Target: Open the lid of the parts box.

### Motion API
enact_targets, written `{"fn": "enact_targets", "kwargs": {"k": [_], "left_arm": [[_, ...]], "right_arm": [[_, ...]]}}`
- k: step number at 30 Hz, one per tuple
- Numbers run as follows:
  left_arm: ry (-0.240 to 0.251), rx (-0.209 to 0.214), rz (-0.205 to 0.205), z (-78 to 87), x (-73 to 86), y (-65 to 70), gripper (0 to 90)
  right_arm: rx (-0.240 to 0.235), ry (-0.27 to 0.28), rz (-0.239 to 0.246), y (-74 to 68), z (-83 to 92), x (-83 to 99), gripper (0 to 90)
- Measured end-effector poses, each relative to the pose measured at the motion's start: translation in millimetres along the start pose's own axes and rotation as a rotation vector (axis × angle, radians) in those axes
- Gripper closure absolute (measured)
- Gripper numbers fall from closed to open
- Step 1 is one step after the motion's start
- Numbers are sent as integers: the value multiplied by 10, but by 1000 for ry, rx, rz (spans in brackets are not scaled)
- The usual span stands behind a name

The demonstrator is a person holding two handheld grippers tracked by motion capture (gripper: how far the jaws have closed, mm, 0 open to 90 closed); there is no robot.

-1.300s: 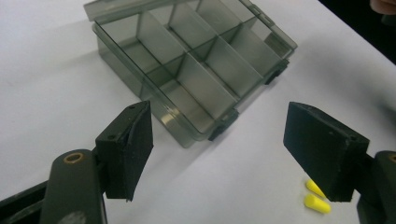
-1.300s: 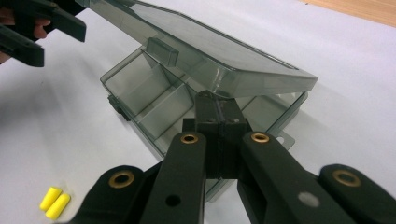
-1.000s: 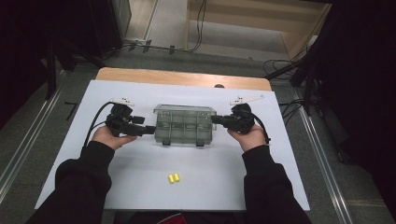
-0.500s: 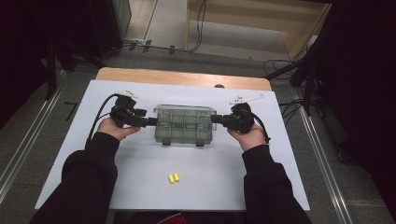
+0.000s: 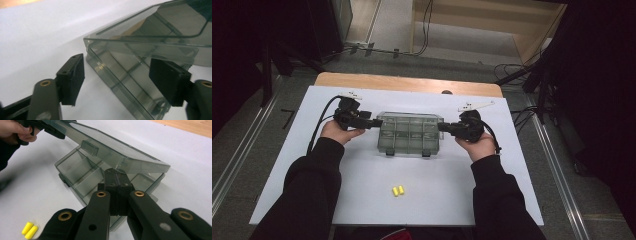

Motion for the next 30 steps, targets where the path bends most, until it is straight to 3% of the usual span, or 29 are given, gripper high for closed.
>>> {"fn": "enact_targets", "kwargs": {"k": [3, 11, 21, 30], "left_arm": [[10, 0, -3, -23, -7, 12, 335], [50, 2, -46, -34, -30, 62, 559], [65, 2, -49, -32, -46, 66, 581], [63, -5, -55, -24, -55, 67, 579]], "right_arm": [[1, 1, 0, 1, -2, -1, 869], [1, 5, -4, 25, 2, 9, 848], [-9, -15, -4, 21, -1, 36, 773], [8, -1, -12, 109, 54, 100, 653]]}}
Point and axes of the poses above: each handheld gripper's, and its own axes: z roughly backward along the jaws, x roughly out of its underside, y roughly to its right, the point moved 3 cm from there along -z, roughly forward along the jaws, and after that the axes turned 5 degrees about -y, right-handed, at the moved point
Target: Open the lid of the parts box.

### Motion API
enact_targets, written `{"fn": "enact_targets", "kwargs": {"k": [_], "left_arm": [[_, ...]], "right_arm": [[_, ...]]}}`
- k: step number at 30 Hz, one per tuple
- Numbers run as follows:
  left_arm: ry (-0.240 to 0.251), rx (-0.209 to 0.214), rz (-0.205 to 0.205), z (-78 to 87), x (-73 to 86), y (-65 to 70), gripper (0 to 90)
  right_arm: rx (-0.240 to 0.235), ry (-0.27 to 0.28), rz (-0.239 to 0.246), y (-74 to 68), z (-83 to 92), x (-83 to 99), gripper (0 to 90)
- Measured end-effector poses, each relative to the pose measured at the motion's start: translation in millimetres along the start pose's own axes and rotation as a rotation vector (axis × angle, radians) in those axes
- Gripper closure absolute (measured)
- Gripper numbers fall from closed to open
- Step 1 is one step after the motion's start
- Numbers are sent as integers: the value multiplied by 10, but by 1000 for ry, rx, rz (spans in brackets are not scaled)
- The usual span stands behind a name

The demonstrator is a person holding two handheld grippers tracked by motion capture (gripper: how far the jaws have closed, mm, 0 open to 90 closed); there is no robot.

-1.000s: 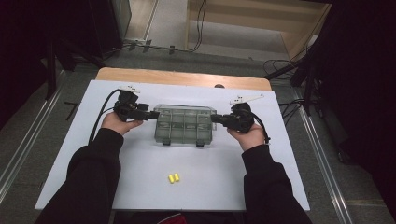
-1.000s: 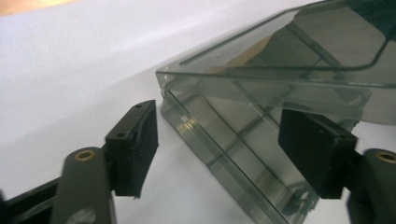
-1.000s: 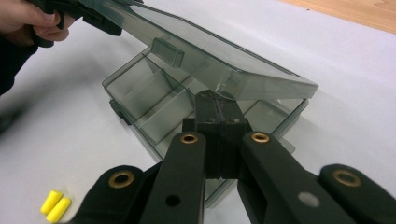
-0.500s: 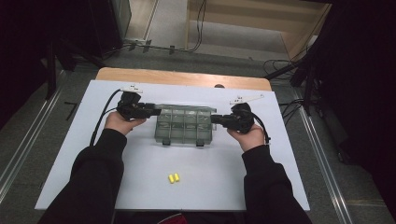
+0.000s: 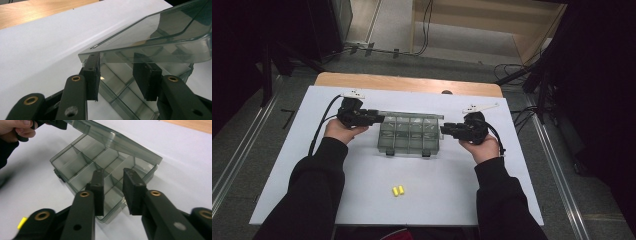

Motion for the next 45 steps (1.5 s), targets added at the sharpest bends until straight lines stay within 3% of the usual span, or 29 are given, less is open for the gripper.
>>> {"fn": "enact_targets", "kwargs": {"k": [3, 13, 15, 23, 30, 34, 45], "left_arm": [[2, -2, -2, 1, -2, 2, 579], [4, 1, -3, 5, -12, 12, 579], [8, 2, 2, 3, -14, 13, 579], [21, 7, 13, -6, -24, 4, 579], [32, 1, 14, -7, -40, 2, 579], [29, -21, -5, -3, -77, 15, 579], [59, -41, 7, -46, -128, 4, 569]], "right_arm": [[5, 34, 5, 57, -11, 0, 514], [36, 56, 10, 209, -159, -75, 425], [30, 59, 1, 232, -190, -93, 425], [57, 55, 40, 299, -335, -197, 441], [59, 63, 40, 304, -362, -230, 487], [73, 71, 44, 305, -387, -237, 522], [111, 92, 45, 311, -439, -258, 572]]}}
Point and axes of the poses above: each handheld gripper's, and its own axes: z roughly backward along the jaws, x roughly out of its underside, y roughly to its right, the point moved 3 cm from there along -z, roughly forward along the jaws, and after that the axes turned 5 degrees about -y, right-handed, at the moved point
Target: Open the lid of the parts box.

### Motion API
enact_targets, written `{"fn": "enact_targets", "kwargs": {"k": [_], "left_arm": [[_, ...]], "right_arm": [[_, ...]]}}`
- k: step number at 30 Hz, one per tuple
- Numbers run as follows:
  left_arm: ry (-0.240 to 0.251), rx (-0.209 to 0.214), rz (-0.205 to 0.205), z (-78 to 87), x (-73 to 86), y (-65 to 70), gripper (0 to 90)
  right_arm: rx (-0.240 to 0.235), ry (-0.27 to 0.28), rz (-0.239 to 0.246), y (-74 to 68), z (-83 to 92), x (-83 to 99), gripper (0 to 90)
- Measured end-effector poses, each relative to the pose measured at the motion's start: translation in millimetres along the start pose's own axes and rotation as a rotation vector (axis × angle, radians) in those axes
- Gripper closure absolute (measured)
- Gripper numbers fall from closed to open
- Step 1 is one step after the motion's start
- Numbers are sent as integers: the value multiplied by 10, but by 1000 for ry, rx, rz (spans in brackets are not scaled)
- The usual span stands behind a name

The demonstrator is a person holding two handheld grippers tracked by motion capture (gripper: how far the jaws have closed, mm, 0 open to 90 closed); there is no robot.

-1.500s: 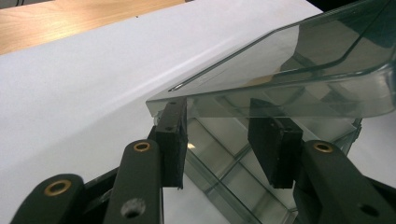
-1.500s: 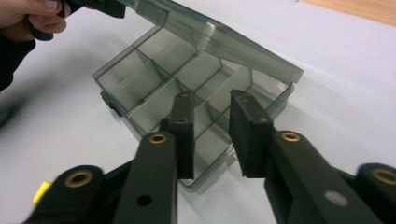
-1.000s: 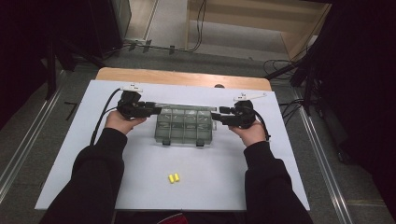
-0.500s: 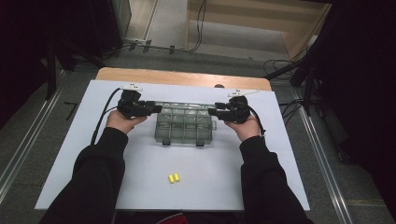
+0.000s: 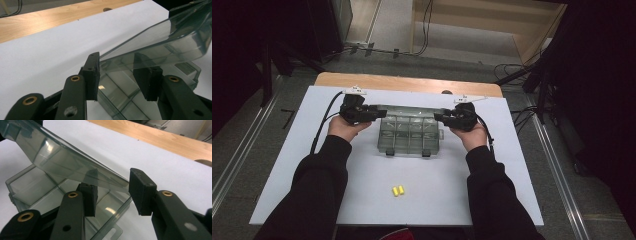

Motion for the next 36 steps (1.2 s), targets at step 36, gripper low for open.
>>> {"fn": "enact_targets", "kwargs": {"k": [36], "left_arm": [[124, -110, 45, -246, -63, -69, 570]], "right_arm": [[64, 72, -58, 117, -241, -56, 601]]}}
Point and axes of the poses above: each handheld gripper's, and its own axes: z roughly backward along the jaws, x roughly out of its underside, y roughly to its right, the point moved 3 cm from there along -z, roughly forward along the jaws, and after that the axes turned 5 degrees about -y, right-handed, at the moved point
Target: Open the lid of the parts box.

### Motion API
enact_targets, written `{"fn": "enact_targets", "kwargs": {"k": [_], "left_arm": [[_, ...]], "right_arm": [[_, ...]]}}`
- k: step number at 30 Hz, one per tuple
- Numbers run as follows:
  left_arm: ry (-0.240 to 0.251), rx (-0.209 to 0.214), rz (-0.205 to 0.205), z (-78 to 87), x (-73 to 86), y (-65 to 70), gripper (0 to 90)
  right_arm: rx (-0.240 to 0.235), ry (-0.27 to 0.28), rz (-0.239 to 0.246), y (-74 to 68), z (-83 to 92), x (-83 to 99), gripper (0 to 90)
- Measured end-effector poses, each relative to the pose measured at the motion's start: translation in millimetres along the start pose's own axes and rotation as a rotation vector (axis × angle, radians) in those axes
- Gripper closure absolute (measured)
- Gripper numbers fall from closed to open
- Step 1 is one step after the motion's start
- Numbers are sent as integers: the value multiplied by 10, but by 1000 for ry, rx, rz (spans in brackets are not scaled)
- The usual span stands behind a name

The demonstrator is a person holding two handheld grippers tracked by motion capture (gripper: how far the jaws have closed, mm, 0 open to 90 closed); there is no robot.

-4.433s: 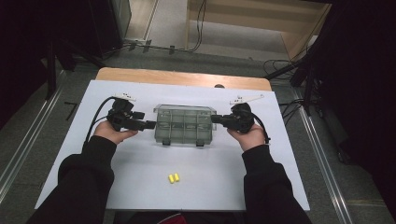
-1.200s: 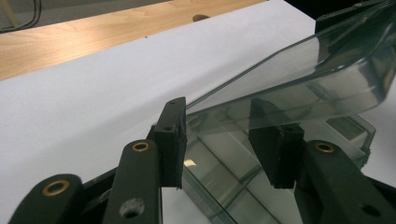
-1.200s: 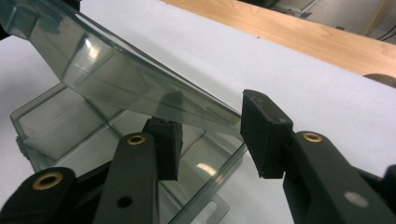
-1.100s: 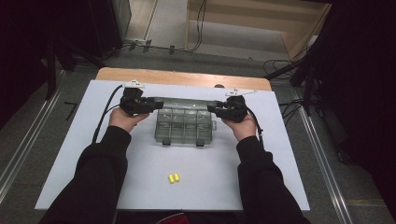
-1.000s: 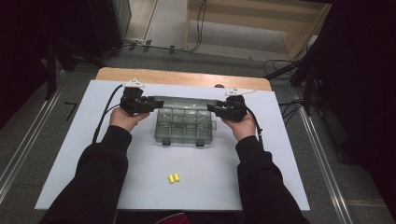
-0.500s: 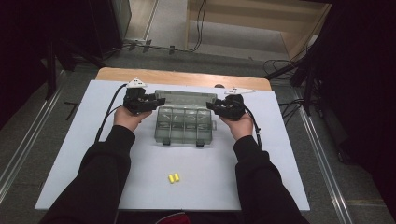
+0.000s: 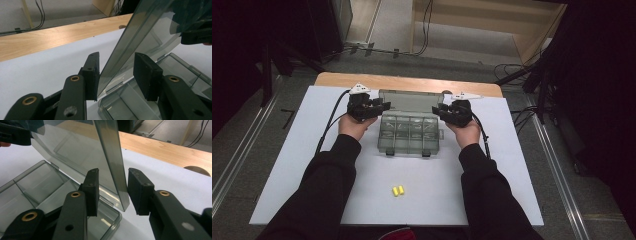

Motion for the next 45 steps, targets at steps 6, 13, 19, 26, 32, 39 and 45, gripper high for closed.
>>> {"fn": "enact_targets", "kwargs": {"k": [6, 13, 19, 26, 32, 39, 45], "left_arm": [[17, -12, 21, -42, 3, -24, 569], [28, -49, 25, -103, 13, -24, 570], [28, -58, 39, -144, 30, -41, 570], [30, -67, 41, -173, 38, -54, 571], [31, -75, 53, -205, 51, -73, 570], [39, -78, 70, -250, 67, -92, 570], [45, -85, 85, -289, 80, -104, 570]], "right_arm": [[18, 0, -8, 14, -34, -14, 621], [28, 8, -22, 40, -73, -20, 644], [47, 17, -35, 57, -115, -24, 659], [61, 24, -43, 71, -154, -18, 666], [65, 16, -47, 88, -192, -24, 666], [79, 28, -62, 107, -239, -16, 659], [81, 35, -93, 115, -279, -6, 644]]}}
Point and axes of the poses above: each handheld gripper's, and its own axes: z roughly backward along the jaws, x roughly out of its underside, y roughly to its right, the point moved 3 cm from there along -z, roughly forward along the jaws, and after that the axes turned 5 degrees about -y, right-handed, at the moved point
